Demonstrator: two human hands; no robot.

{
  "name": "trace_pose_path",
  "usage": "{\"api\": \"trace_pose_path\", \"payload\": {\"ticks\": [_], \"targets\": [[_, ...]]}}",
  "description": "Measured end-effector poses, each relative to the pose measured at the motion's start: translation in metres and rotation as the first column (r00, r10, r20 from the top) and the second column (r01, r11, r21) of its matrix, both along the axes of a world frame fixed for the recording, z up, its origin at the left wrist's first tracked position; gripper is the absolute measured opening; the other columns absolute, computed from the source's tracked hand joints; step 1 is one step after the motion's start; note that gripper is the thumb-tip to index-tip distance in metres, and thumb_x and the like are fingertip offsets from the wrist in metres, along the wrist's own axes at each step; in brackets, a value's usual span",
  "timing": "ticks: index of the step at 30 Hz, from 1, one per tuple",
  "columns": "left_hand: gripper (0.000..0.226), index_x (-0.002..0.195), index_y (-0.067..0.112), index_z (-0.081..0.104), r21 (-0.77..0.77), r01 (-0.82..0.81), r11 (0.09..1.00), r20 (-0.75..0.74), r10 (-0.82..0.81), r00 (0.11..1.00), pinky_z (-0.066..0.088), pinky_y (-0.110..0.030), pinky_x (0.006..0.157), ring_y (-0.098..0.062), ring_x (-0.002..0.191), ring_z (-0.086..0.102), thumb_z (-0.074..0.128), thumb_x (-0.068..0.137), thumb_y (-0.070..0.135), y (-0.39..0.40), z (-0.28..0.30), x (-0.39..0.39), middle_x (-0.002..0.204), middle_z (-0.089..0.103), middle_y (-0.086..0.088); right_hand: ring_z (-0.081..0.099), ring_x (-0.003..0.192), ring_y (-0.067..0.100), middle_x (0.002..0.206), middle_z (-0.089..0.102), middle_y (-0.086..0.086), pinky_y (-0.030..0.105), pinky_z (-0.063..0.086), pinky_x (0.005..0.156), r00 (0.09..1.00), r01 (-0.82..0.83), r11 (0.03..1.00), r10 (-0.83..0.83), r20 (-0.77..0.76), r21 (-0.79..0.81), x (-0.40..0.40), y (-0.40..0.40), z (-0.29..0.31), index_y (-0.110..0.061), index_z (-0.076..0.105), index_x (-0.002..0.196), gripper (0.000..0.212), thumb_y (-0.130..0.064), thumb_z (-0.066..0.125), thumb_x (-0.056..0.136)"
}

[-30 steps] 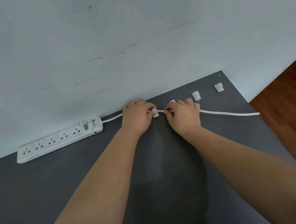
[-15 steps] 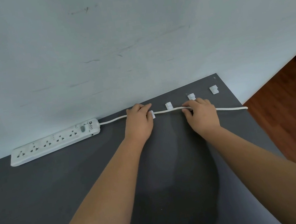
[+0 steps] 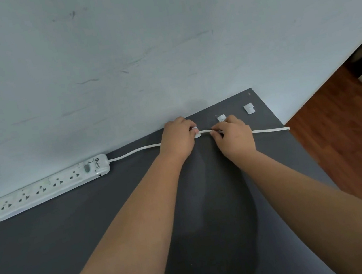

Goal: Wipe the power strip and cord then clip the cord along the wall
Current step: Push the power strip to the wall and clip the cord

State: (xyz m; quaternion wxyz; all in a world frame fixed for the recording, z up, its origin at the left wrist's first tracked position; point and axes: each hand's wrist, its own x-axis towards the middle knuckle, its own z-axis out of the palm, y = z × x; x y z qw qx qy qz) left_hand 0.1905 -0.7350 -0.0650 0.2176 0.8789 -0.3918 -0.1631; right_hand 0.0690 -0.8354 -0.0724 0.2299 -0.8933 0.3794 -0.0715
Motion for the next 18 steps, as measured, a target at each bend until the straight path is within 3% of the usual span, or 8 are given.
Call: {"api": "trace_pose_path", "payload": {"ticks": [8, 18], "targets": [[0.025, 0.112, 0.011, 0.062, -0.023, 0.042, 0.999, 0.167, -0.038, 0.985, 0.034, -0.032, 0.093, -0.028, 0.102, 0.051, 0.042, 0.099, 0.017, 0.0006, -0.0041, -0.0077, 0.114, 0.060, -0.007, 0.056, 0.093, 0.031, 0.101, 0.059, 0.009, 0.037, 0.039, 0.079, 0.999, -0.010, 0.999, 0.008, -0.051, -0.035, 0.0048, -0.0018, -0.0017, -0.020, 0.072, 0.106, 0.026, -0.032, 0.053, 0.094], [0.024, 0.106, 0.015, 0.064, 0.009, 0.028, 1.000, 0.099, -0.029, 0.995, 0.039, -0.034, 0.090, -0.029, 0.102, 0.049, 0.042, 0.098, 0.018, -0.0023, -0.0049, -0.0016, 0.109, 0.058, -0.006, 0.056, 0.092, 0.031, 0.100, 0.059, 0.009, 0.038, 0.041, 0.079, 0.998, 0.000, 0.999, -0.002, -0.056, -0.045, 0.0056, -0.0004, -0.0036, -0.020, 0.072, 0.106, 0.026, -0.031, 0.053, 0.093]]}}
